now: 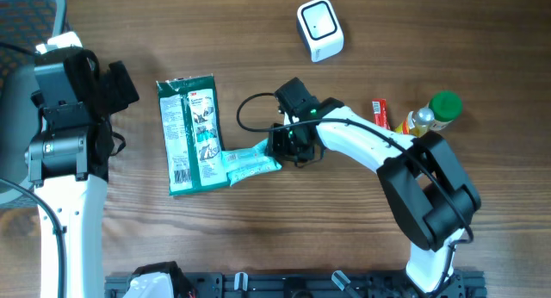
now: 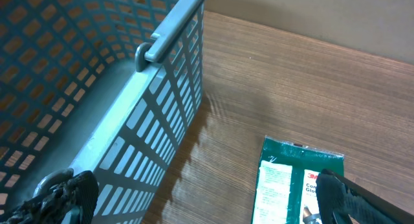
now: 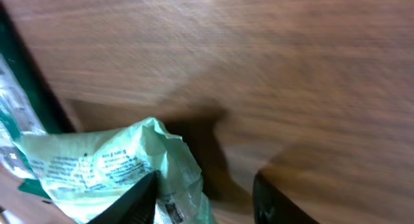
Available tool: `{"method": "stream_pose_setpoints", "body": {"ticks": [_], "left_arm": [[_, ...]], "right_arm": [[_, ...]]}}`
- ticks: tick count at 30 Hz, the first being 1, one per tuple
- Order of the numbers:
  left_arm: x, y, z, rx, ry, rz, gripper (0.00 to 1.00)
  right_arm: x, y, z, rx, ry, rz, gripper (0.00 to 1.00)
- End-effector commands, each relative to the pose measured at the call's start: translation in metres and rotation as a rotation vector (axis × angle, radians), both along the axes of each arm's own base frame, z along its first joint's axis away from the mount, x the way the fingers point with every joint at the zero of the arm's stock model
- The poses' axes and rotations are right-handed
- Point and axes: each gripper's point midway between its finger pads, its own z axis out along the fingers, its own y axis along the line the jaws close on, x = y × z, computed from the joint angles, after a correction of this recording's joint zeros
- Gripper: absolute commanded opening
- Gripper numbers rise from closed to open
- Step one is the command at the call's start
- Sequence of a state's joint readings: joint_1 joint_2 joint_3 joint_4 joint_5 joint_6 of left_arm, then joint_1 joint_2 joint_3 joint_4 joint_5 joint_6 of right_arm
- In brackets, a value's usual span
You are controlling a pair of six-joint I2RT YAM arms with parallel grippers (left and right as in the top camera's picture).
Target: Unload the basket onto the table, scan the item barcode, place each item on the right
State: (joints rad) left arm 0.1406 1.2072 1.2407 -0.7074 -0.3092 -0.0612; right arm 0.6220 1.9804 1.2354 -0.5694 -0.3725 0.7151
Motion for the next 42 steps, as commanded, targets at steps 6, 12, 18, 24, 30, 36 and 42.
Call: {"method": "stream_pose_setpoints", "body": {"ticks": [6,12,18,24,30,36,42], "left_arm": [[0.0,0.001,0.002,-0.001,-0.006,0.001,1.0],[0.0,0.001,0.002,-0.001,-0.006,0.001,1.0],[0.0,0.001,0.002,-0.001,-0.006,0.001,1.0],[0.0,0.001,0.002,-0.001,-0.006,0.001,1.0],[0.0,0.001,0.002,-0.001,-0.006,0.001,1.0],[0.0,0.001,0.002,-0.001,-0.006,0.001,1.0],[0.0,0.001,0.002,-0.001,-0.006,0.001,1.0]], "right_arm": [[0.022,-0.018,0.076,-0.035,-0.283,0.011,0.81],[0.028,-0.027,0.073,-0.101,-0.352,0.096,1.0],[0.028,-0.028,0.071,-0.135,-0.424,0.277,0.99],[0.02,-0.019,0.053,-0.094,-0.373,0.329,0.86],[0.004,0.005,0.033,0.028,-0.259,0.337,0.77],[-0.016,0.015,0.005,0.017,-0.177,0.377,0.75],[-0.023,0.022,-0.008,0.011,-0.146,0.361,0.68]]}}
